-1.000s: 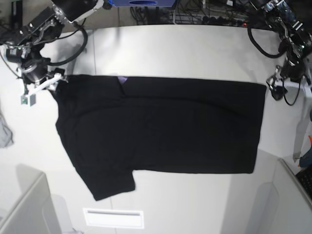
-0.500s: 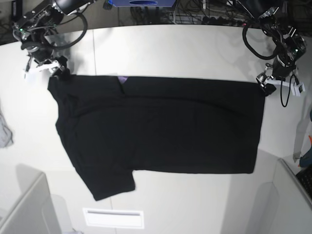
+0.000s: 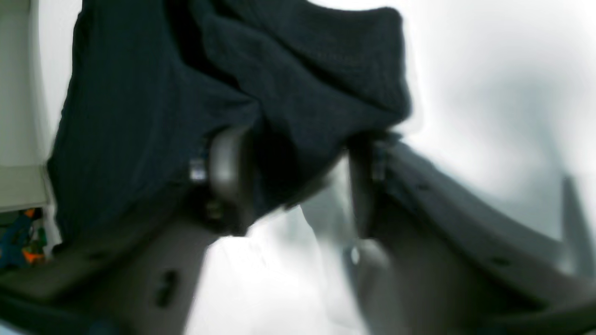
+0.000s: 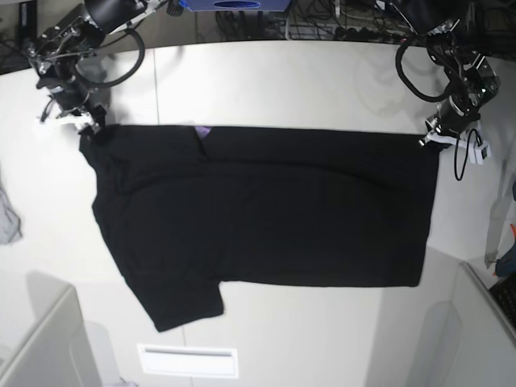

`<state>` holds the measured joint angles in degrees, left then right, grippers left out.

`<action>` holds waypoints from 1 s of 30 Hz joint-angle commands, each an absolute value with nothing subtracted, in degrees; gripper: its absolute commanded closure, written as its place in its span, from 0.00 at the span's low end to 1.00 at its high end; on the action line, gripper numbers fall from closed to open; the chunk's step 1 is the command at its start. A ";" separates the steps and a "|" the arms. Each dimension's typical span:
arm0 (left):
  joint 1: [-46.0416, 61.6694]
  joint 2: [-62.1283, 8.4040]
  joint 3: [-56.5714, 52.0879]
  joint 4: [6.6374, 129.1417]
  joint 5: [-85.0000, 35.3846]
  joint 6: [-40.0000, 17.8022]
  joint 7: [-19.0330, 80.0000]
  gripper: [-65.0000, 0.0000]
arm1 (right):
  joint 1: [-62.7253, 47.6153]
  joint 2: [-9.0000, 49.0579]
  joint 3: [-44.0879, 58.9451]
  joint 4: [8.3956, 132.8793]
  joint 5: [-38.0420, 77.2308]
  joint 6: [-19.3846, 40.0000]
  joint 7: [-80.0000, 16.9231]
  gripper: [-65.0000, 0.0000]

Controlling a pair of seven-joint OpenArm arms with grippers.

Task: Fold the T-shirt properly
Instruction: 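Pull the shoulder corners with both grippers to straighten the shirt, then grasp the sleeve edge with the right gripper and tuck it inward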

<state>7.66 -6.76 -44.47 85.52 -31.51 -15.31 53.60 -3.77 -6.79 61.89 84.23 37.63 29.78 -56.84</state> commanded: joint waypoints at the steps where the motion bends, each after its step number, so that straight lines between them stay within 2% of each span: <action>1: 7.69 -7.52 -44.62 86.20 -31.34 -15.34 53.49 1.00 | -4.00 -6.37 62.11 84.70 38.11 29.85 -56.92 0.78; 2: 7.96 -7.52 -44.62 86.20 -31.34 -15.34 53.49 1.00 | -4.00 -6.37 62.20 84.70 38.11 29.93 -56.92 0.93; 3: 8.13 -7.60 -44.70 86.37 -31.34 -15.34 53.49 1.00 | -4.35 -6.37 62.20 84.70 38.20 30.02 -57.10 1.00; 15: 24.31 -10.59 -44.70 98.33 -31.43 -15.43 53.67 1.00 | -11.03 -6.90 62.20 95.60 38.20 29.93 -66.95 1.00; 24: 28.44 -10.59 -44.97 99.47 -31.43 -15.43 53.76 1.00 | -17.54 -6.99 62.20 96.57 38.37 29.93 -67.30 1.00; 30: 30.90 -10.59 -45.14 99.56 -31.34 -15.43 53.76 1.00 | -20.70 -7.25 62.11 96.57 44.97 29.58 -67.30 1.00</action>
<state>30.59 -9.72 -44.53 98.52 -31.48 -15.46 54.50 -20.78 -7.79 61.78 95.57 43.83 29.71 -68.03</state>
